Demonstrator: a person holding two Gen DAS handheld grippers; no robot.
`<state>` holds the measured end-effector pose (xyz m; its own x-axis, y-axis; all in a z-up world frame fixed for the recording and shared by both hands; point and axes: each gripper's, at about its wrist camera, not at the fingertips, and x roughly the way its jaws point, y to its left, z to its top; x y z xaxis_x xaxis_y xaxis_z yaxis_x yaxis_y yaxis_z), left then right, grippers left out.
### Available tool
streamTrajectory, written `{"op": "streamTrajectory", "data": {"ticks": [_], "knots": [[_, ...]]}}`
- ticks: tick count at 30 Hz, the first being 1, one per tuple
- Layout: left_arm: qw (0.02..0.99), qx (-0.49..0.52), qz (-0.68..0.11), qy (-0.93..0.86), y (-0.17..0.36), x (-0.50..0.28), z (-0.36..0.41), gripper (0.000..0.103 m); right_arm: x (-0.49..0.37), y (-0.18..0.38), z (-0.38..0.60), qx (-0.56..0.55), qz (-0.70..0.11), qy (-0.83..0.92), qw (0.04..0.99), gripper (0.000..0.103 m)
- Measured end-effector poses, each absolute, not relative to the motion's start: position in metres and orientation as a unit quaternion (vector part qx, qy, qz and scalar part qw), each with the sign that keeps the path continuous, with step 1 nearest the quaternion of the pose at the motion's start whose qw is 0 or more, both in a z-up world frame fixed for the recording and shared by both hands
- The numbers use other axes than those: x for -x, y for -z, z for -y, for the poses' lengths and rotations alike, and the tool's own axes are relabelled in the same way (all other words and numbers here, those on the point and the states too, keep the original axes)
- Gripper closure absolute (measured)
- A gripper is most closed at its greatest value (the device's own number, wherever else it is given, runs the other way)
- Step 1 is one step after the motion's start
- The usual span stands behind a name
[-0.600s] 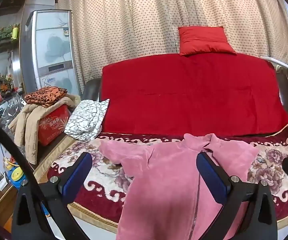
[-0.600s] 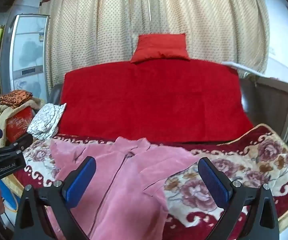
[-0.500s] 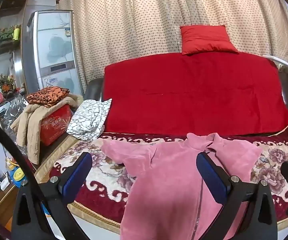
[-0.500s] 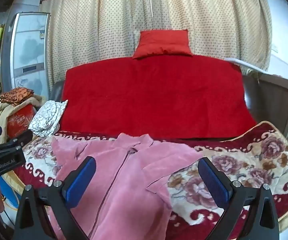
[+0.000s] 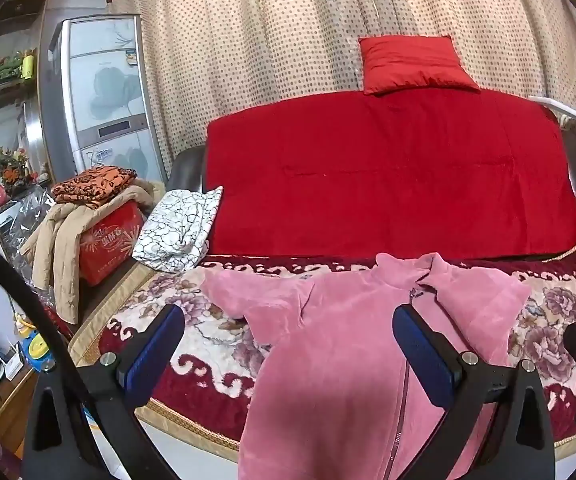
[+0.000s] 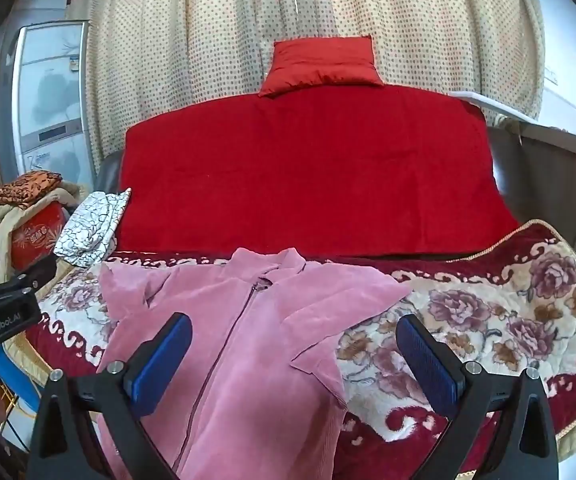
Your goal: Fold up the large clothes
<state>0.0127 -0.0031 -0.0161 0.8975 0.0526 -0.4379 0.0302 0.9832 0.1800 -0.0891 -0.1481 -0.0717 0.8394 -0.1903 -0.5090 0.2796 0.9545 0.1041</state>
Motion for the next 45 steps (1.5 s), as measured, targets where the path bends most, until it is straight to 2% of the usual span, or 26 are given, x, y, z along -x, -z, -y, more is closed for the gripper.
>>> {"op": "streamTrajectory", "data": {"ticks": [45], "knots": [[0.963,-0.106,-0.247,0.007,0.030,-0.017,0.016,0.000,0.076,0.089,0.158,-0.105,-0.281,0.125,0.946,0.000]]}}
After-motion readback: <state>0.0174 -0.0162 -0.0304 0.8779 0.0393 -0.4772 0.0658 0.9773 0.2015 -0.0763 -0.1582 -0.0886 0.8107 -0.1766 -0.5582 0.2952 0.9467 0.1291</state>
